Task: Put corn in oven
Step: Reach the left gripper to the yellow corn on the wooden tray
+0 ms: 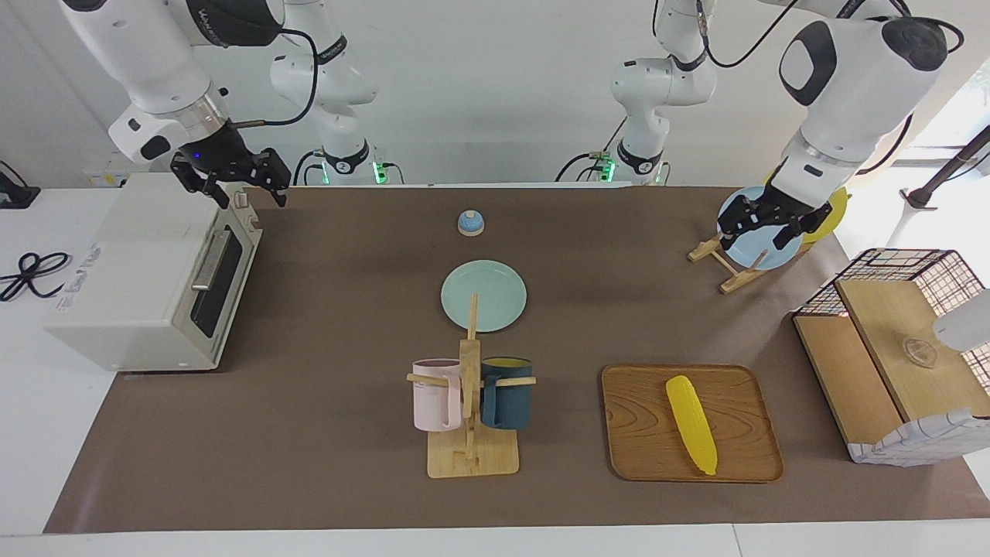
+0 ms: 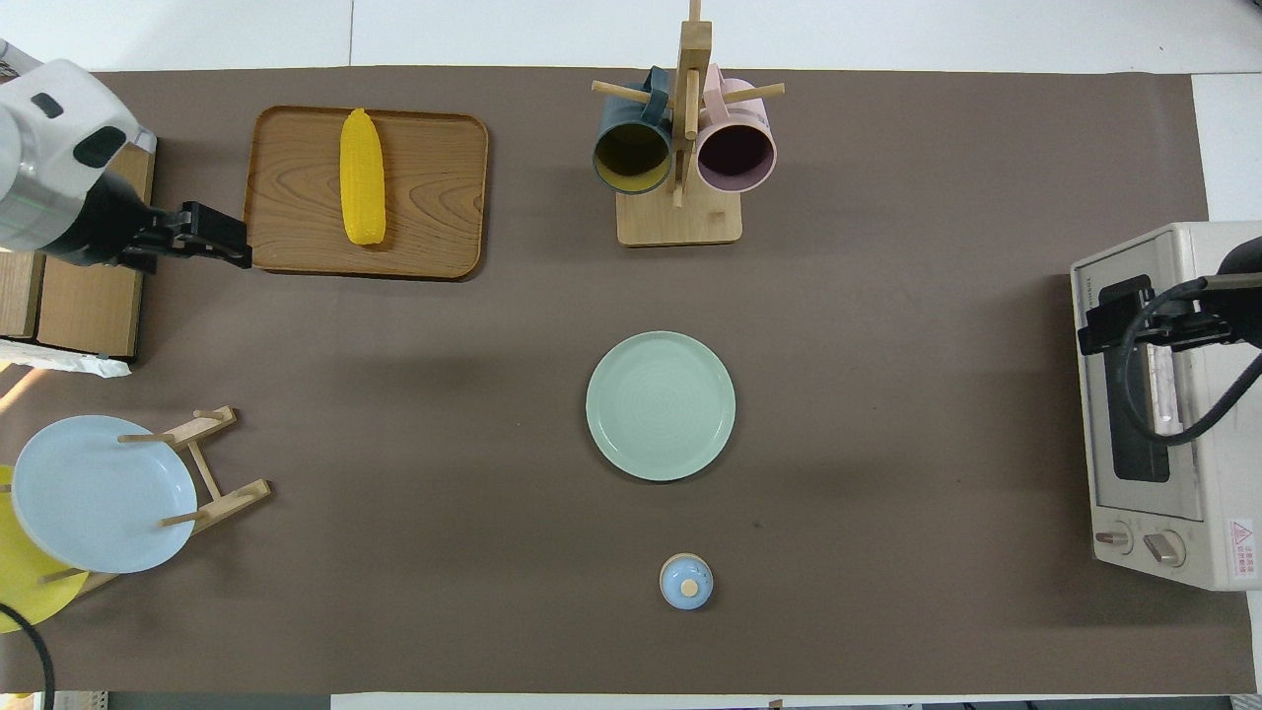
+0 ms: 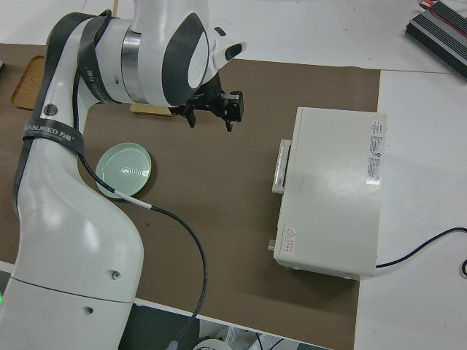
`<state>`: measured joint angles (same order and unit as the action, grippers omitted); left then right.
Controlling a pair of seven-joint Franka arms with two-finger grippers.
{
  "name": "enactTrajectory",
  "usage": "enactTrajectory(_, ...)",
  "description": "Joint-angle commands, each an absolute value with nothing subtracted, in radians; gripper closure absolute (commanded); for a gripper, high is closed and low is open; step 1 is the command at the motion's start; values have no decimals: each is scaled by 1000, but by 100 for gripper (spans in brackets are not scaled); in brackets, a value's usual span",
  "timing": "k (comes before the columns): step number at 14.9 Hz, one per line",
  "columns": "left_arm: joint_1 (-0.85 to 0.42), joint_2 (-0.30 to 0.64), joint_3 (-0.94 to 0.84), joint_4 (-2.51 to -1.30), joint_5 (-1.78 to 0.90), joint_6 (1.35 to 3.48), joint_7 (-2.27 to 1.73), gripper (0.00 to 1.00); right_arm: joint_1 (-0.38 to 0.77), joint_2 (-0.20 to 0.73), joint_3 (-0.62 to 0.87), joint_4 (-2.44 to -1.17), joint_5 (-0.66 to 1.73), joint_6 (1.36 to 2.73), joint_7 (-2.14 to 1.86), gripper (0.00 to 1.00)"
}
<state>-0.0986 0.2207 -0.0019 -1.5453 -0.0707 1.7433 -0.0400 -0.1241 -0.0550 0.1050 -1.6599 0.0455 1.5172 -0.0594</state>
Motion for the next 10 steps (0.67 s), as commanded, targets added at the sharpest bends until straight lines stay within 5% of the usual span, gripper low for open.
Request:
enactTrajectory(1, -126, 418, -3, -1378, -84, 1787, -37, 0, -149, -74, 107, -1712, 35, 1575, -144, 100)
enactTrajectory(6, -172, 707, 9, -1171, -66, 1884, -37, 0, -189, -127, 106, -1888, -26, 1776, -137, 100)
enactTrajectory(10, -173, 744, 8, -1187, -31, 2005, -37, 0, -242, -127, 106, -1971, -41, 1853, -60, 100)
